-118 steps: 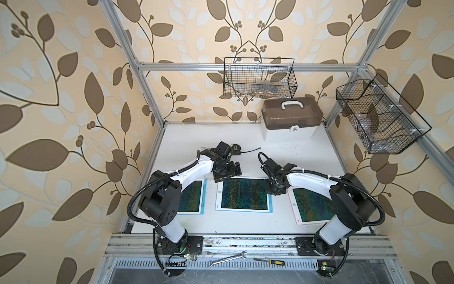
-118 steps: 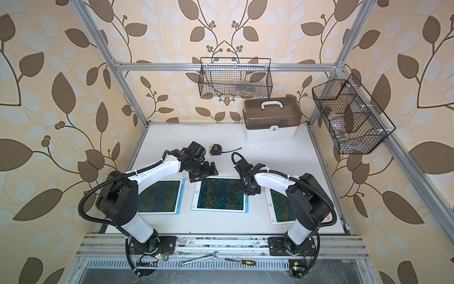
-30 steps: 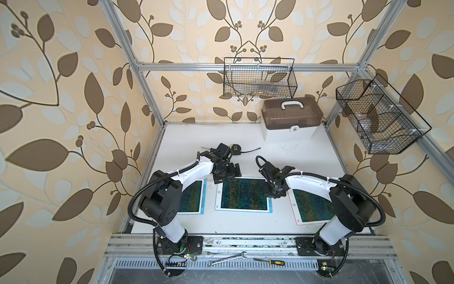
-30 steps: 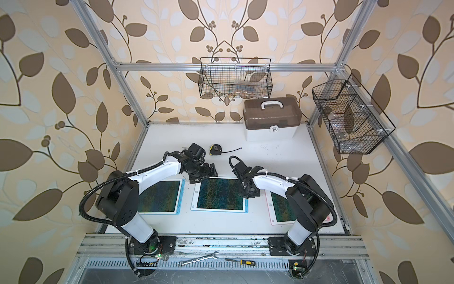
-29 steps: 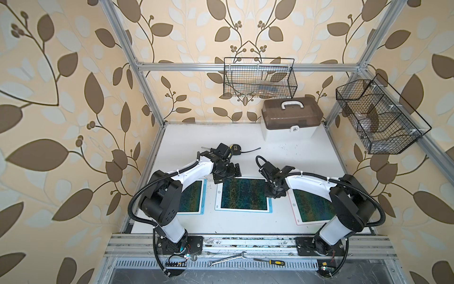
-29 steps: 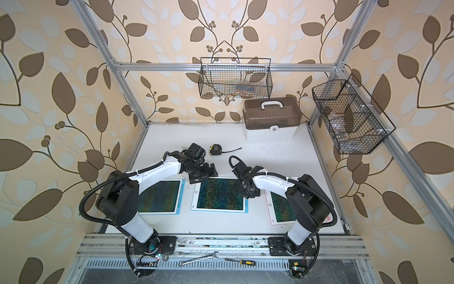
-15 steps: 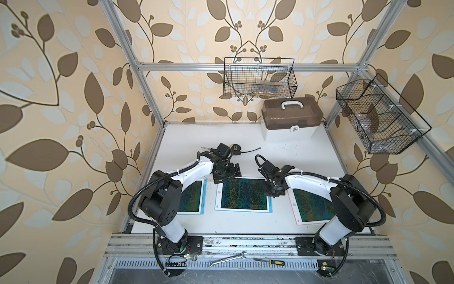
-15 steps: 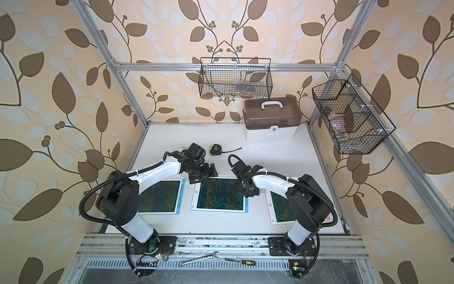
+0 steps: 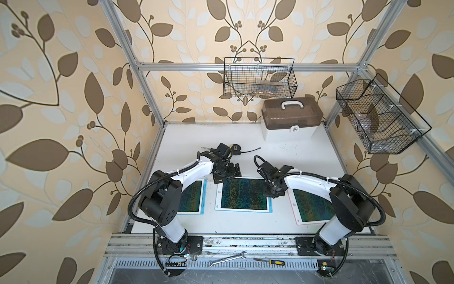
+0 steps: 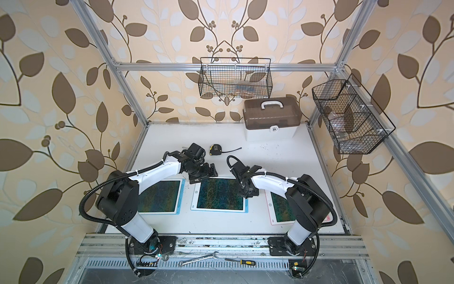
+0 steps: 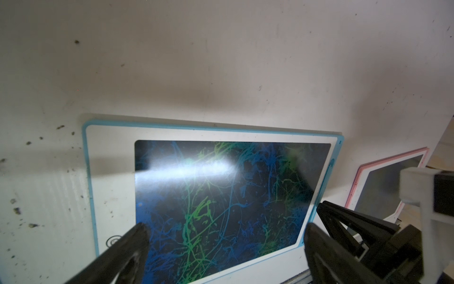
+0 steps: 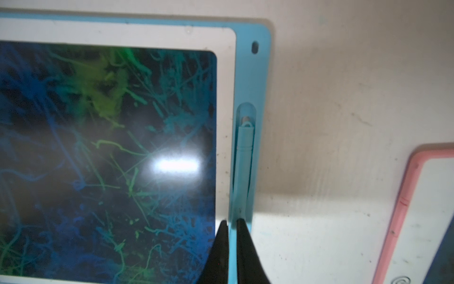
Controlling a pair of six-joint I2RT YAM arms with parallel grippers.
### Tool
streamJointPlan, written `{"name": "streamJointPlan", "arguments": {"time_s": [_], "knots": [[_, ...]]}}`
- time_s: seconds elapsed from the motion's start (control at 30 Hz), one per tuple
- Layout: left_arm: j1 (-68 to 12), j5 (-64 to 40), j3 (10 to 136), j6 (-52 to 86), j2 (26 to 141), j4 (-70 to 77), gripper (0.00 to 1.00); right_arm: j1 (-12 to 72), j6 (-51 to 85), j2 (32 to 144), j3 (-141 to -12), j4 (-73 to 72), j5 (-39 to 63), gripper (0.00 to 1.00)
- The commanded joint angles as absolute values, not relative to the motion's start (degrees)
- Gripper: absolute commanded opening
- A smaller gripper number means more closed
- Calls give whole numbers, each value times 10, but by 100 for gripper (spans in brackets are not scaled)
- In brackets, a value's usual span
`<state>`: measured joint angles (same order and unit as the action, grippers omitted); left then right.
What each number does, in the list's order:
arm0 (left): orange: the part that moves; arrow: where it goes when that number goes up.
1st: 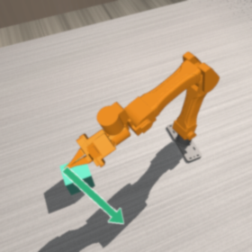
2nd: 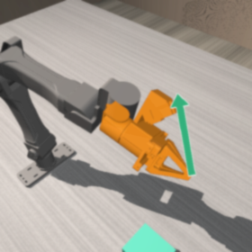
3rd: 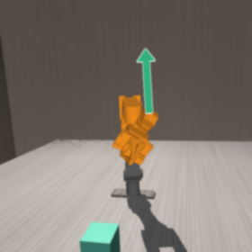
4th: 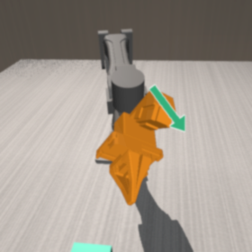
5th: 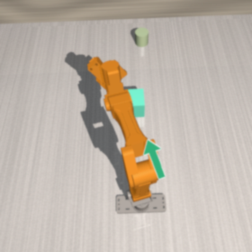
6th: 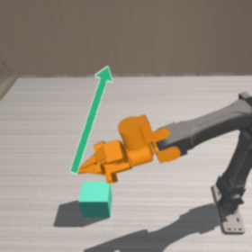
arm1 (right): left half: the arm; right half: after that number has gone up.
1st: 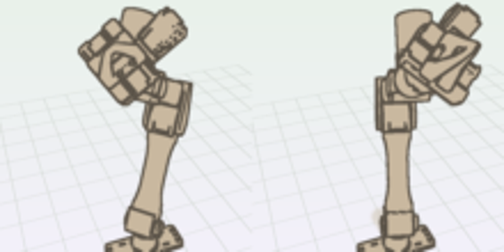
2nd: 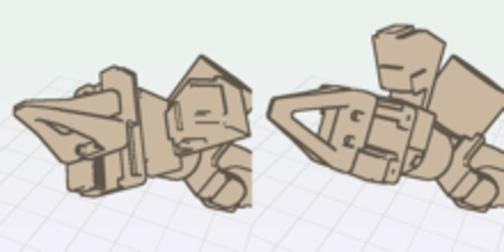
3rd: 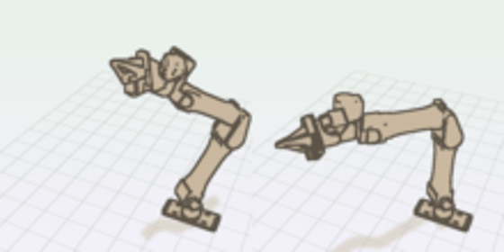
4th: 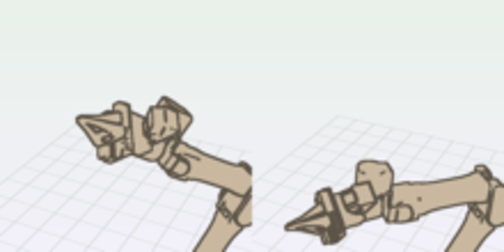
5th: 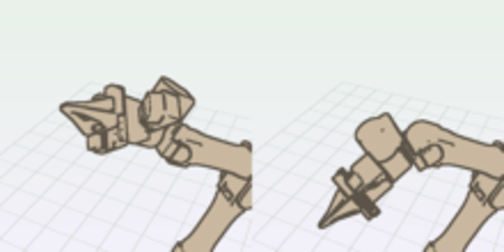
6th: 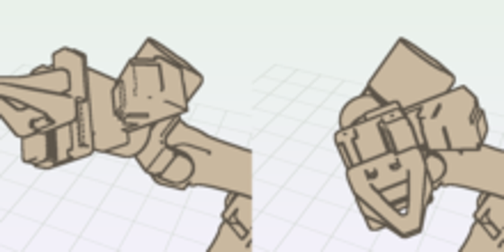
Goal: Place the stylus back onto the writing tablet
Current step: Place the stylus on the writing tablet.
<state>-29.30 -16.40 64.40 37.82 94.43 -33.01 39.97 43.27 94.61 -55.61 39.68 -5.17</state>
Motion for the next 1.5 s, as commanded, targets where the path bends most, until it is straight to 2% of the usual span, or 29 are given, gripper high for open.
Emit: {"name": "streamJointPlan", "arguments": {"time_s": [0.0, 0.67, 1.03, 1.47], "knots": [[-297, -160, 655, 378, 924, -344, 99, 403, 435, 958, -569, 410, -67, 10], [-296, -166, 650, 380, 927, -338, 99, 400, 435, 962, -573, 413, -76, 9], [-296, -167, 657, 373, 933, -344, 99, 403, 438, 948, -581, 424, -84, 22], [-297, -164, 654, 376, 929, -345, 99, 412, 437, 958, -567, 423, -75, 16]]}}
